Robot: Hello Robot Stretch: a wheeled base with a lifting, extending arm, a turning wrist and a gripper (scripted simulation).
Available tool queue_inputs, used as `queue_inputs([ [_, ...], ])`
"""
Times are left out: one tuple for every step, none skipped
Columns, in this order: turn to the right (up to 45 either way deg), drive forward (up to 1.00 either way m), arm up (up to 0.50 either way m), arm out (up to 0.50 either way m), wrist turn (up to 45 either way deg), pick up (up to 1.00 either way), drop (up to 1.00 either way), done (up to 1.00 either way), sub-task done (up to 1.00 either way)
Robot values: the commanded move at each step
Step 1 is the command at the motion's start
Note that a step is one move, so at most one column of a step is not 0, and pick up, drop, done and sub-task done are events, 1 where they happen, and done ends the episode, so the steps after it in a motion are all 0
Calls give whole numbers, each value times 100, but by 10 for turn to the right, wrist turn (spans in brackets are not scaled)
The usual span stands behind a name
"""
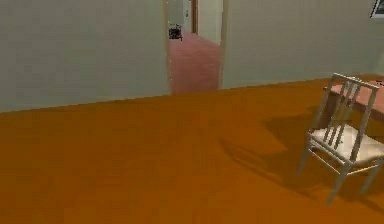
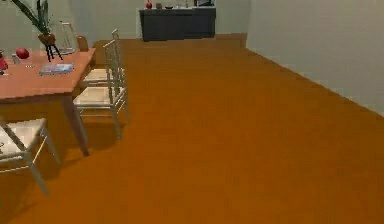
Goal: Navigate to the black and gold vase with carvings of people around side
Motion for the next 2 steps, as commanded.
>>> queue_inputs([
  [0, 100, 0, 0, 0, 0, 0, 0, 0],
  [0, 100, 0, 0, 0, 0, 0, 0, 0],
])
